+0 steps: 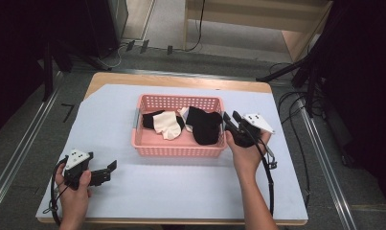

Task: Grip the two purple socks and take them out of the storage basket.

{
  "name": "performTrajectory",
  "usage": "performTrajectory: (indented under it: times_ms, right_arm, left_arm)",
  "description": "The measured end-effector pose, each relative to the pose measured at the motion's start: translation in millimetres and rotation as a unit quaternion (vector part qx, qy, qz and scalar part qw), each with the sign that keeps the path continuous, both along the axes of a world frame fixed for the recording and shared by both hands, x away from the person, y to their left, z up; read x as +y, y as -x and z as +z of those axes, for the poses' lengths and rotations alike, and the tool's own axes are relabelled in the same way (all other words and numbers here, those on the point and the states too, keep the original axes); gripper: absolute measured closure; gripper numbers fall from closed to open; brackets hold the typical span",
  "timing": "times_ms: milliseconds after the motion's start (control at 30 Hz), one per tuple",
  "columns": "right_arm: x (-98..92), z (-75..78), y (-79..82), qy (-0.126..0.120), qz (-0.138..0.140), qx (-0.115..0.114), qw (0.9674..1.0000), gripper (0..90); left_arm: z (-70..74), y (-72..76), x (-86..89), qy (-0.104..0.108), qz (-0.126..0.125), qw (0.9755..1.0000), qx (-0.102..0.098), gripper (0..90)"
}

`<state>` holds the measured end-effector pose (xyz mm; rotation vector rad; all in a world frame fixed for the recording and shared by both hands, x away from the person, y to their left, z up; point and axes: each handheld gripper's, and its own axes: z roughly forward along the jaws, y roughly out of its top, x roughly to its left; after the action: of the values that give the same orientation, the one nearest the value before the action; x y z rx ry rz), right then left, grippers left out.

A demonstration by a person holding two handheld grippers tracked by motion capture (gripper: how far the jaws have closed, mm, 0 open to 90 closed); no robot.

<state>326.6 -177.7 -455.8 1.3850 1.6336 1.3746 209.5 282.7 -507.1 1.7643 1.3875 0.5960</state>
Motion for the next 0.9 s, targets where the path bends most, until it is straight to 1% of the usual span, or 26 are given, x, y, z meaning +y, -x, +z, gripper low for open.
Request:
performTrajectory:
  times_ms: [67, 200, 267, 333, 367, 400, 433, 467, 567, 633, 700, 733, 833, 867, 900]
  right_arm:
    - [7.1, -1.2, -3.3, 0.009, -0.003, 0.014, 0.9999, 62.1]
    - [15.7, -5.6, -10.3, 0.012, 0.0, 0.049, 0.9987, 64.8]
    - [17.7, -8.7, -12.5, 0.02, 0.0, 0.068, 0.9975, 71.6]
    - [19.6, -10.6, -12.7, 0.024, 0.006, 0.076, 0.9968, 83.9]
    - [20.4, -10.7, -12.6, 0.028, 0.009, 0.081, 0.9963, 88.2]
    - [20.7, -10.5, -12.9, 0.035, 0.011, 0.08, 0.9961, 89.4]
    - [21.3, -10.0, -12.6, 0.037, 0.012, 0.079, 0.9961, 89.6]
    - [22.5, -8.7, -11.9, 0.032, 0.012, 0.081, 0.9961, 89.8]
    - [26.8, -3.0, -10.2, 0.02, 0.023, 0.068, 0.9972, 90.0]
    - [33.9, 3.1, -7.7, 0.016, 0.037, 0.06, 0.9974, 90.0]
    - [44.0, 9.3, -5.3, 0.007, 0.057, 0.044, 0.9974, 90.0]
    - [49.7, 12.5, -4.0, 0.008, 0.067, 0.036, 0.9971, 90.0]
    - [70.9, 21.2, 0.2, 0.006, 0.103, 0.016, 0.9945, 90.0]
    - [78.7, 23.8, 1.2, 0.011, 0.118, 0.013, 0.9929, 90.0]
    - [94.7, 29.1, 4.2, 0.019, 0.143, 0.007, 0.9894, 90.0]
  left_arm:
    - [0.0, 0.0, 0.0, 0.0, 0.001, 1.0, 0.0, 7.3]
    - [0.0, 0.0, 0.1, 0.0, 0.0, 1.0, 0.001, 7.3]
    - [0.0, -0.1, 0.2, 0.0, 0.0, 1.0, 0.001, 7.3]
    - [0.1, 0.0, 0.2, -0.001, 0.0, 1.0, 0.001, 7.3]
    - [0.0, -0.1, 0.2, -0.001, 0.0, 1.0, 0.001, 7.3]
    - [0.0, -0.1, 0.1, -0.001, 0.0, 1.0, 0.001, 7.3]
    - [-0.1, -0.2, 0.1, -0.001, 0.0, 1.0, 0.001, 7.2]
    - [-0.1, -0.2, 0.1, -0.001, 0.0, 1.0, 0.001, 7.3]
    - [-0.1, -0.3, 0.1, -0.001, 0.0, 1.0, 0.001, 7.3]
    - [-0.1, -0.4, -0.1, -0.002, 0.001, 1.0, 0.001, 7.3]
    - [-0.3, -0.6, -0.1, -0.001, -0.001, 1.0, 0.001, 7.3]
    - [-0.2, -0.6, -0.1, -0.002, -0.001, 1.0, 0.001, 7.3]
    - [-0.4, -0.8, 0.0, 0.001, 0.0, 1.0, 0.001, 7.3]
    - [-0.4, -0.8, 0.0, 0.0, -0.001, 1.0, 0.001, 7.3]
    - [-0.4, -0.8, 0.1, 0.0, -0.001, 1.0, 0.001, 7.3]
